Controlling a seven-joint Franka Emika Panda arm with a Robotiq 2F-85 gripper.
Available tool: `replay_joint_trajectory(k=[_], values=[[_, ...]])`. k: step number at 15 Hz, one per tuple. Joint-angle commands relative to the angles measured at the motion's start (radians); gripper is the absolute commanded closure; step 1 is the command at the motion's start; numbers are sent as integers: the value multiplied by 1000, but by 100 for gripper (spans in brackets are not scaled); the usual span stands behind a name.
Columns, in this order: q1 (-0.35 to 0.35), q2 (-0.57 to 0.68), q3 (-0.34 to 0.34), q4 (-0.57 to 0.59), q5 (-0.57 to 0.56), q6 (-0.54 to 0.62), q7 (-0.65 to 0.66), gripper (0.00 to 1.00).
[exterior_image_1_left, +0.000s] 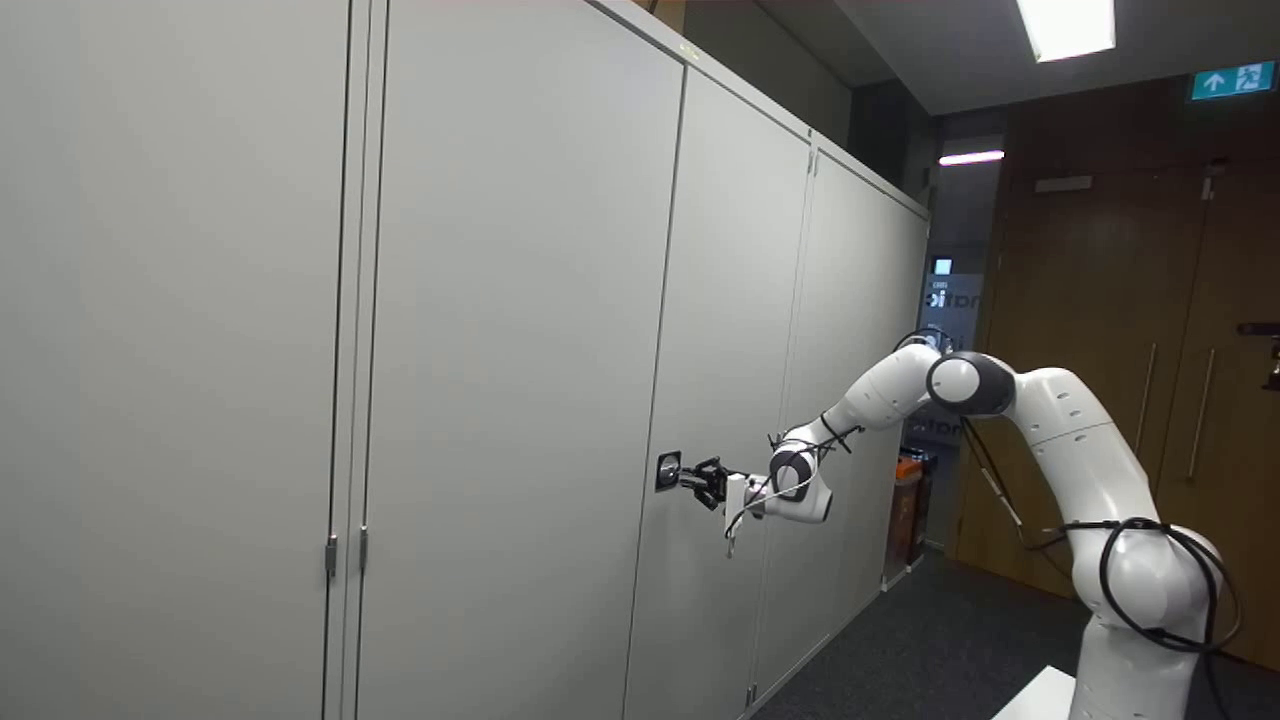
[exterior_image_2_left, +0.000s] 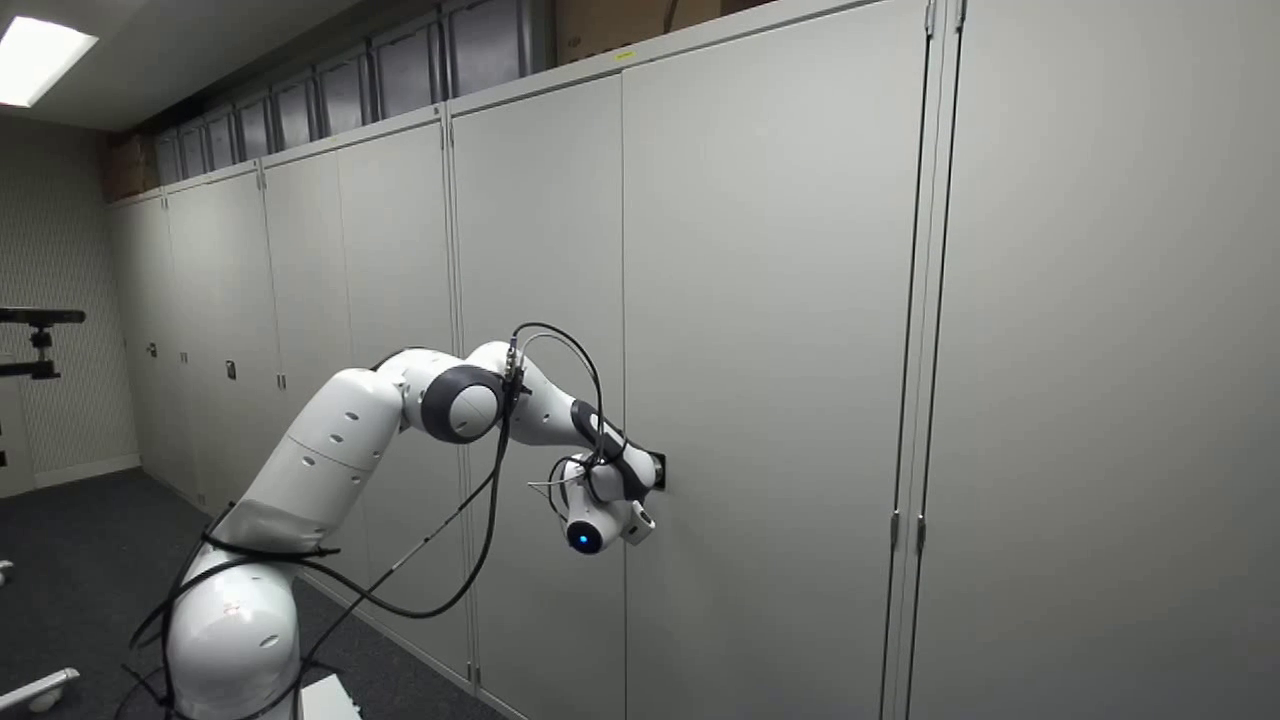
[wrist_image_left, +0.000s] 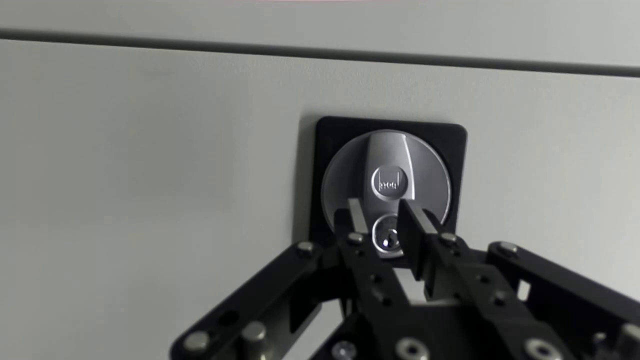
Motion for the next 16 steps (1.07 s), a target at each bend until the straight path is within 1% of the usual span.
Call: replay_joint_trajectory(k=[1,2,3,4,7,11,12,16], values=[[-59,35,74,56,0,33,-65,49],[-69,42,86,60,0,34,-76,45],[-80,47,101,65,0,35,-89,36],[-89,55,113,70,0,35,-102,29],[-119,70,151,79,0,37,-136,24],[-165,88,210,96,0,50,-169,31],[-175,90,223,97,0,54,-174,29],[-207,96,269,102,0,72,-191,29]])
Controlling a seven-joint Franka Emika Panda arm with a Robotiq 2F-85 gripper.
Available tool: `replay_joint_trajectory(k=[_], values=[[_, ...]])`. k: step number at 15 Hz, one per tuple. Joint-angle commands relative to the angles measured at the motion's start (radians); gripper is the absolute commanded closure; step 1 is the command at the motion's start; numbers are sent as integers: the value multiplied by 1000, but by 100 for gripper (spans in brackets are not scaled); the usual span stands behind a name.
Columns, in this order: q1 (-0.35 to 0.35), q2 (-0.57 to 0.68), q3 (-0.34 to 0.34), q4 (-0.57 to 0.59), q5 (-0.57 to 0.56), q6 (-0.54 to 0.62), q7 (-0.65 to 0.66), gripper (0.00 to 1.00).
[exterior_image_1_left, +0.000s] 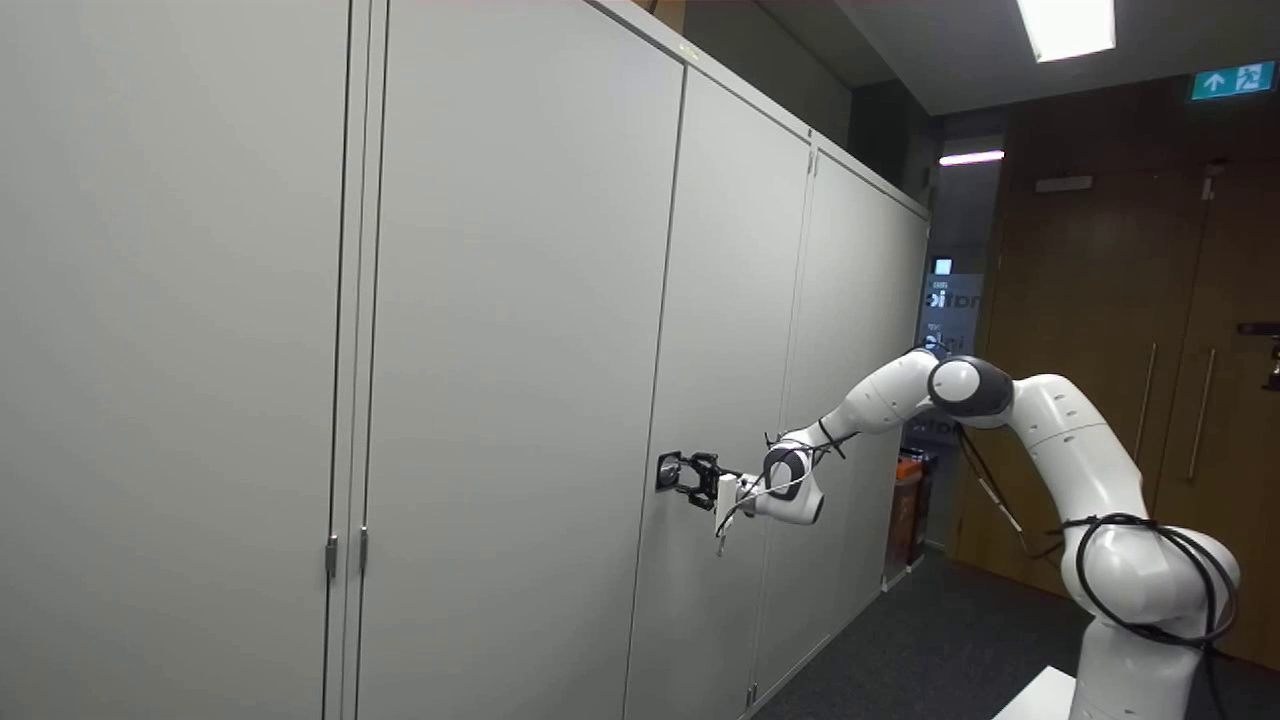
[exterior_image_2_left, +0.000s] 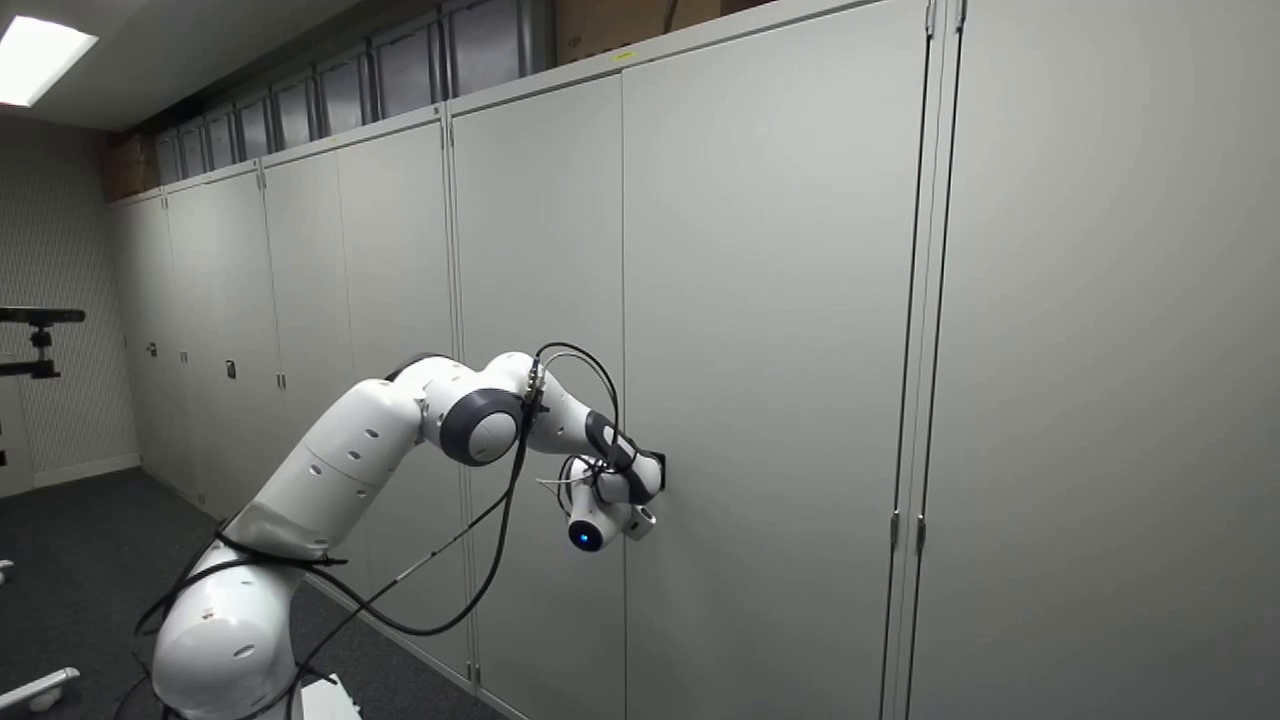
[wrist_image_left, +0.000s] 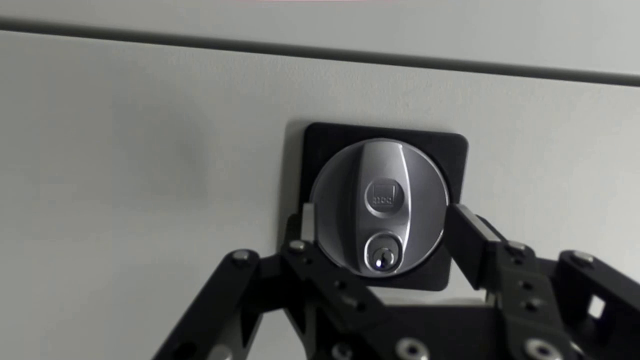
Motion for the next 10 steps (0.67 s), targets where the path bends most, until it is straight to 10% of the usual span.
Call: replay_joint_trajectory(k=[1,4,10], values=[[-49,19,64,31,0,32,-47,28],[-69,31,92,41,0,42,-68,34],[-101,45,133,59,0,78,-88,85]])
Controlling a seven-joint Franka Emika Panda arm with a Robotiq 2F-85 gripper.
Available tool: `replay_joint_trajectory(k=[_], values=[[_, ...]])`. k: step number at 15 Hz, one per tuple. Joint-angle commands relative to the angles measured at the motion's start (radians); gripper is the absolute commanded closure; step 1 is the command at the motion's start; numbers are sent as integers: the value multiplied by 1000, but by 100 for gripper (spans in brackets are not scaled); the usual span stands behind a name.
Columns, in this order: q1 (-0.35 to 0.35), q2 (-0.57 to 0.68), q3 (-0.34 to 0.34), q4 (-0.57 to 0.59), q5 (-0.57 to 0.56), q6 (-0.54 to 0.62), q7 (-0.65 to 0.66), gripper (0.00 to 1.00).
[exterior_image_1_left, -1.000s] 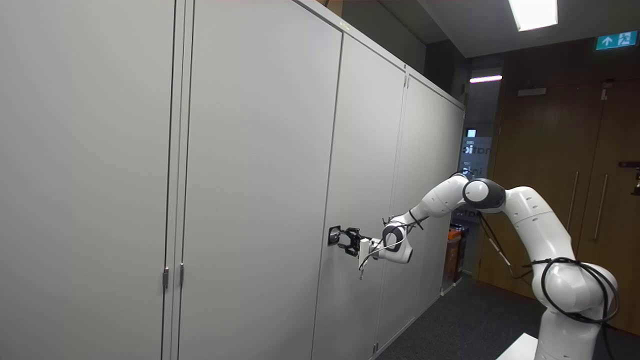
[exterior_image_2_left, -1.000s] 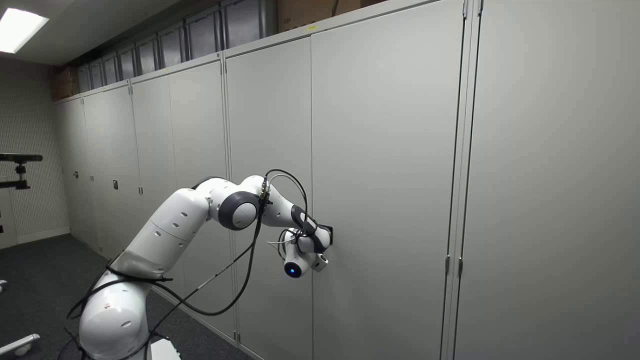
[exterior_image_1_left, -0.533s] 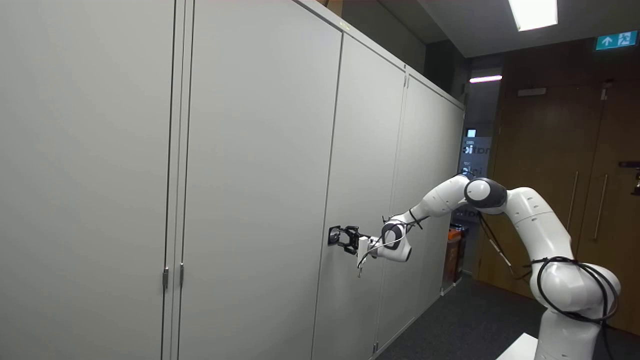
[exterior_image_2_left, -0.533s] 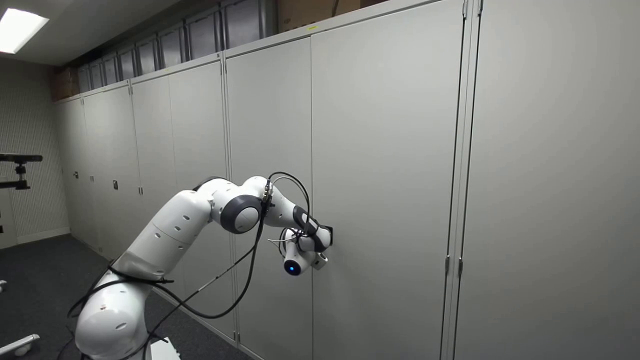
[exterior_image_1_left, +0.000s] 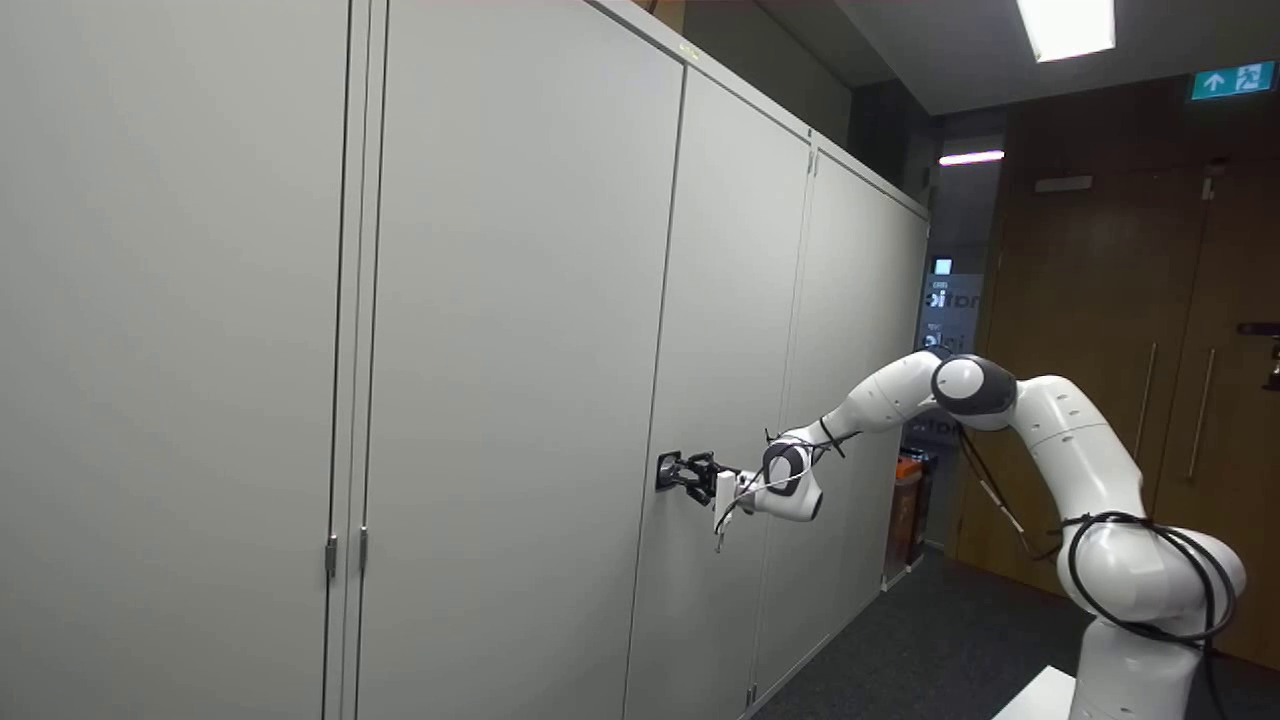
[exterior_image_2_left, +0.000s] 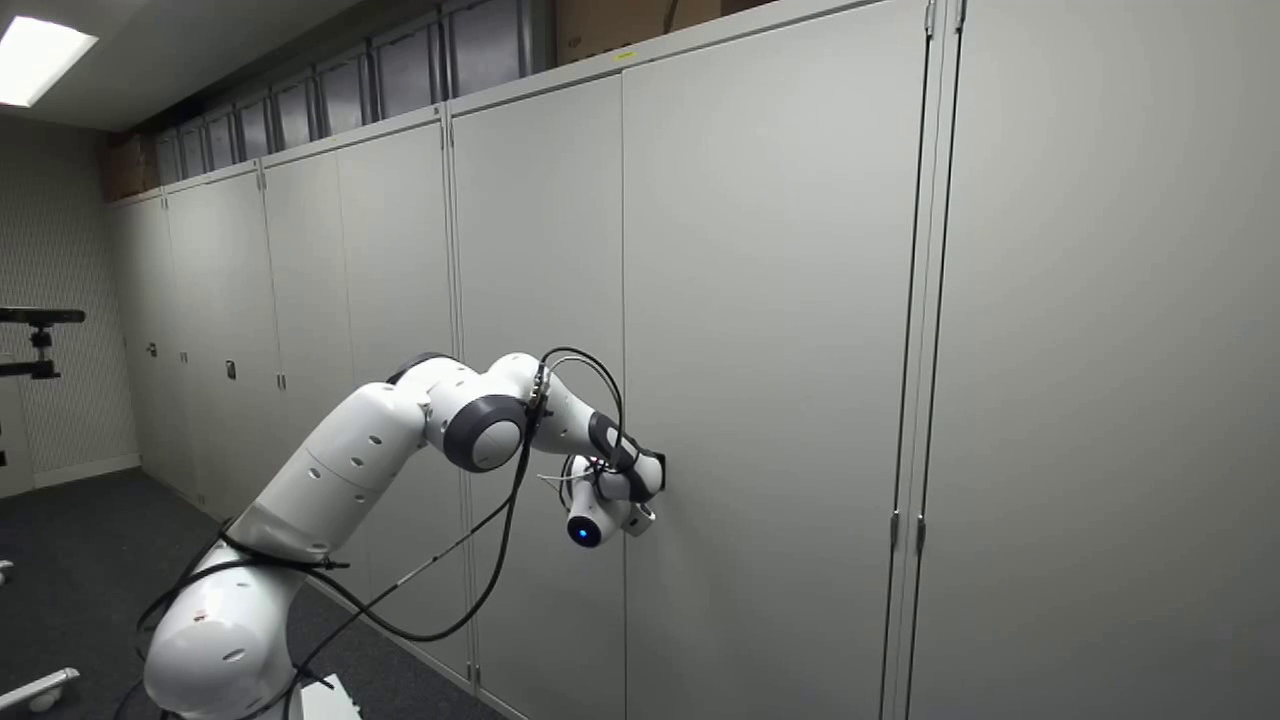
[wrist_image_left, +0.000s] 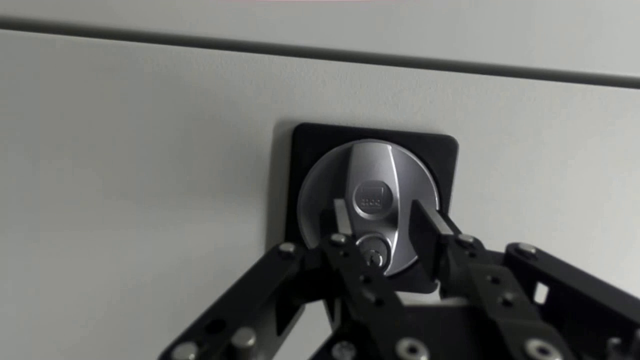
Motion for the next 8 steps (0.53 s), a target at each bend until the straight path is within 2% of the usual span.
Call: replay_joint_trajectory(k=[1,2,3,4,8], values=[[-39,33,52,48,0,41,-40,92],[-43,37,59,49,0,41,-43,99],[-45,39,62,52,0,44,-44,95],[-48,40,67,52,0,44,-45,100],[-53,33,76,42,-2,47,-43,100]])
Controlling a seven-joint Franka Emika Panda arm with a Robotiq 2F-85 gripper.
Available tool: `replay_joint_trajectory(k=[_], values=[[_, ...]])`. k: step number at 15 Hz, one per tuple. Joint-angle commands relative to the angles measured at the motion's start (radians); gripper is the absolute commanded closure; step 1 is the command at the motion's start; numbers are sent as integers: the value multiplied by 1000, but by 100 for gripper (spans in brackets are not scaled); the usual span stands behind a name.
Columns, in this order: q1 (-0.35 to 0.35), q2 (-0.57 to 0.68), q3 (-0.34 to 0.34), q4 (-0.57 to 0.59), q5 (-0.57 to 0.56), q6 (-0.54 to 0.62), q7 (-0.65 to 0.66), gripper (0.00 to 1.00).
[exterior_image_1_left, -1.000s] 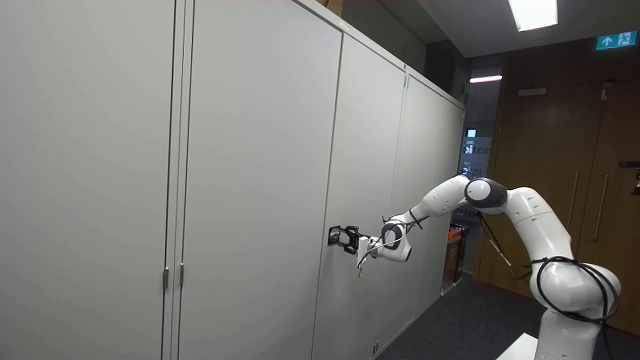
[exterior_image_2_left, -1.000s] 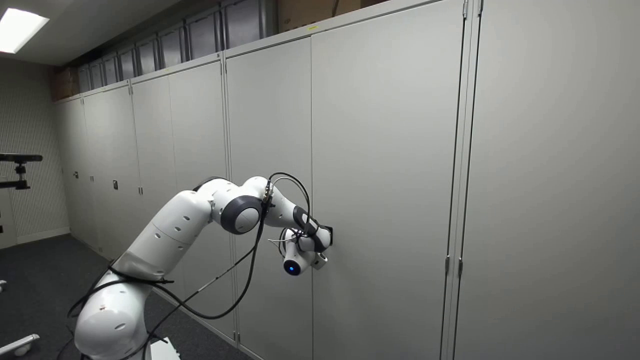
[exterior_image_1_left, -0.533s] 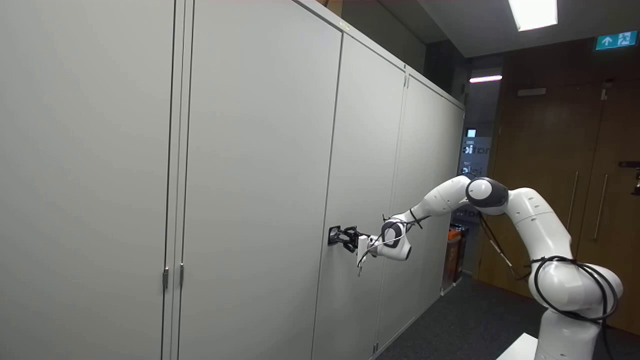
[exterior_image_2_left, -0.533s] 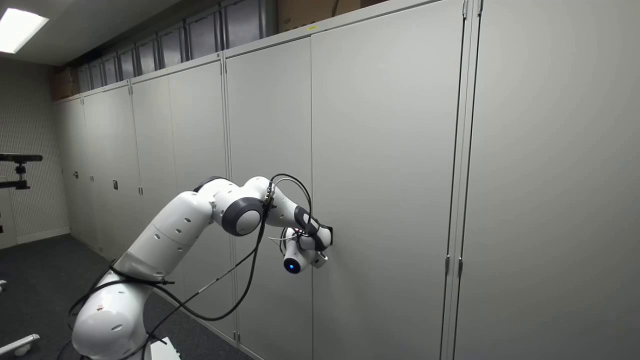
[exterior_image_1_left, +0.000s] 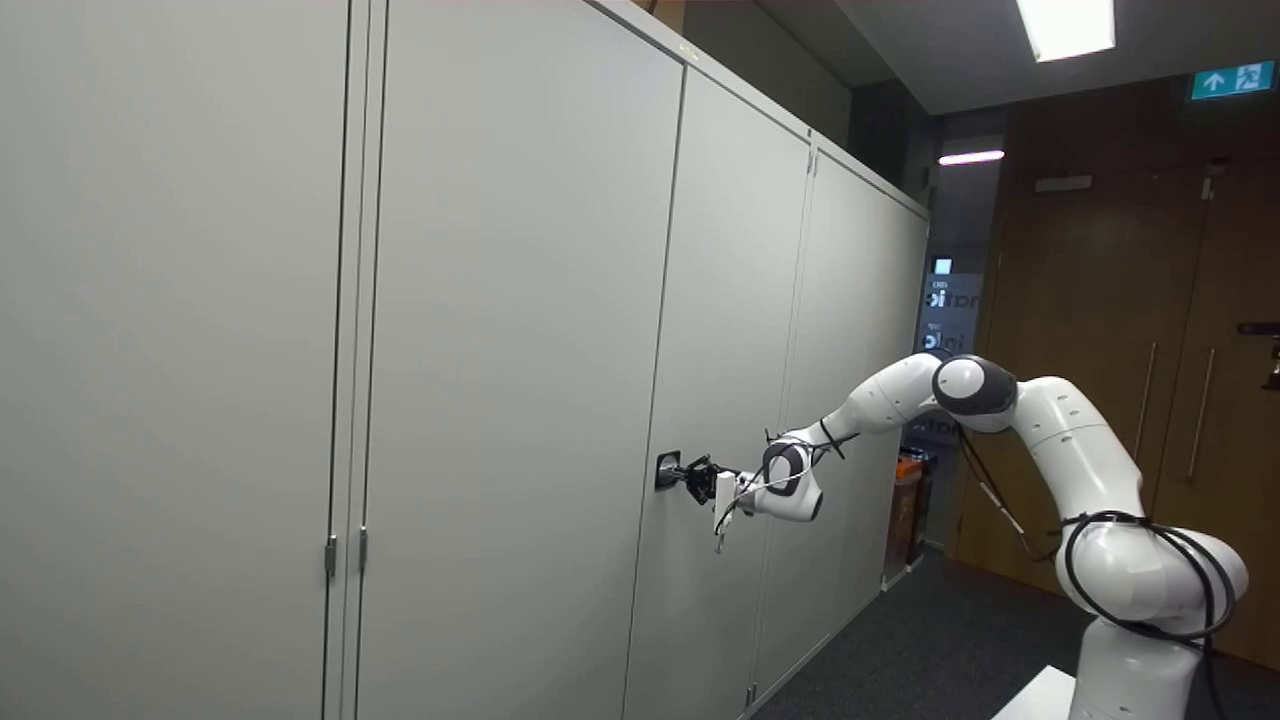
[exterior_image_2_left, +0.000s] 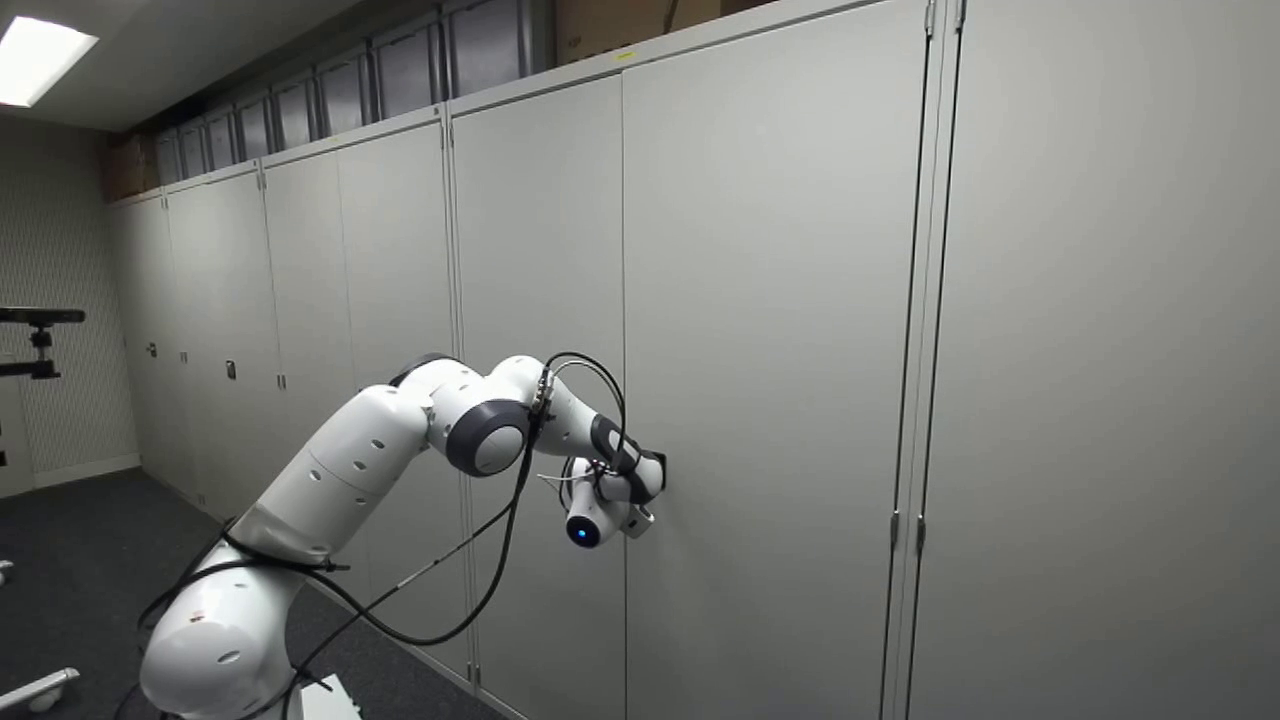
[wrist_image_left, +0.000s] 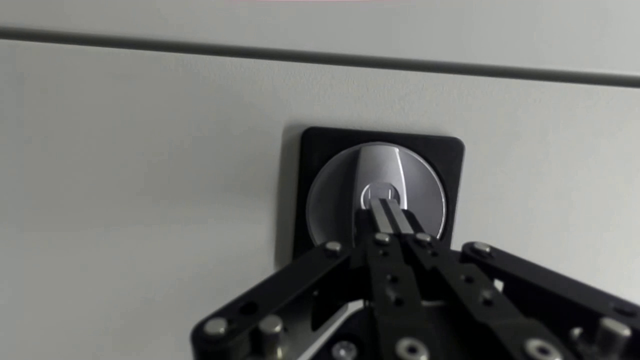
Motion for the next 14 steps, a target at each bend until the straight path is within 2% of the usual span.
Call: replay_joint_trajectory(k=[1,2,3,4,9,11,13,14], values=[[-27,18,41,38,0,28,-33,100],[-29,19,43,38,0,30,-33,100],[-29,17,44,34,0,32,-33,92],[-28,17,44,33,0,33,-31,73],[-29,16,49,38,0,35,-30,35],[-29,20,54,48,0,38,-29,29],[-30,22,60,58,0,41,-28,28],[-30,24,62,64,0,42,-28,33]])
